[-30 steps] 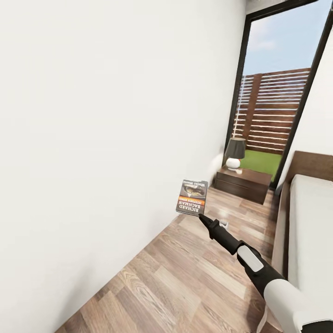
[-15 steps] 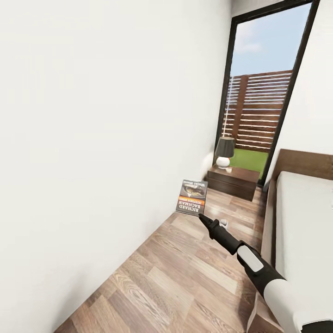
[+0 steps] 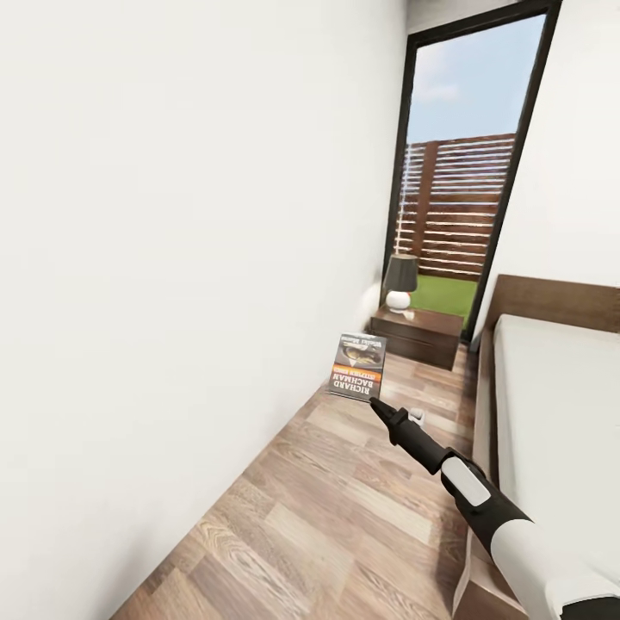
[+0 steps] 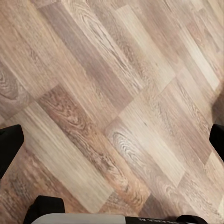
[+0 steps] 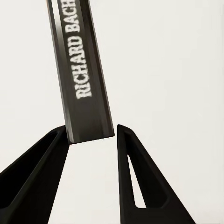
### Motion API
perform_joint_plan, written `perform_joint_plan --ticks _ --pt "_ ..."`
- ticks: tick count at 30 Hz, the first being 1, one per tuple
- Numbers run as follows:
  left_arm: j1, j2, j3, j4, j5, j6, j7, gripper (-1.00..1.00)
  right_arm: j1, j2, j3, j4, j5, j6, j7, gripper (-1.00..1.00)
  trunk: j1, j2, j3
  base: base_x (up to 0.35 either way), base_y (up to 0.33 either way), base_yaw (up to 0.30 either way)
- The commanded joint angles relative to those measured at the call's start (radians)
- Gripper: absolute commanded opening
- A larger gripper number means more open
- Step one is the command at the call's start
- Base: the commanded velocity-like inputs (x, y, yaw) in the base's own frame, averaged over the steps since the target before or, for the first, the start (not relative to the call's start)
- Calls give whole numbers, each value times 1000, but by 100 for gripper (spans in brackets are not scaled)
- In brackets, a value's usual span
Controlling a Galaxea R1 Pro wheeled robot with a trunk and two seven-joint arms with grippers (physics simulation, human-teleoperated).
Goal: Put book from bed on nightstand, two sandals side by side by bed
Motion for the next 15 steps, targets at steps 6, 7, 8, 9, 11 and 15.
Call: perform_joint_plan --ticks 6,7,8,9,11,15 --pt "-1 1 1 1 0 -5 -3 100 -1 -1 5 1 -11 6 1 -100 0 -1 -1 79 87 -144" --pt "-1 1 1 1 0 -6 -3 100 -1 -1 5 1 -11 6 1 -100 0 -1 -1 36 35 -140" --pt "-1 2 1 1 0 -6 -3 100 -1 -1 5 1 -11 6 1 -100 0 -1 -1 28 28 -138" --pt "-1 2 1 1 0 -6 -3 100 -1 -1 5 1 -11 6 1 -100 0 -1 -1 23 22 -136" --pt "-1 2 1 1 0 -6 -3 100 -1 -1 5 1 -11 6 1 -100 0 -1 -1 16 16 -134" --pt "-1 3 1 1 0 -6 -3 100 -1 -1 5 1 -11 6 1 -100 0 -1 -1 29 27 -132"
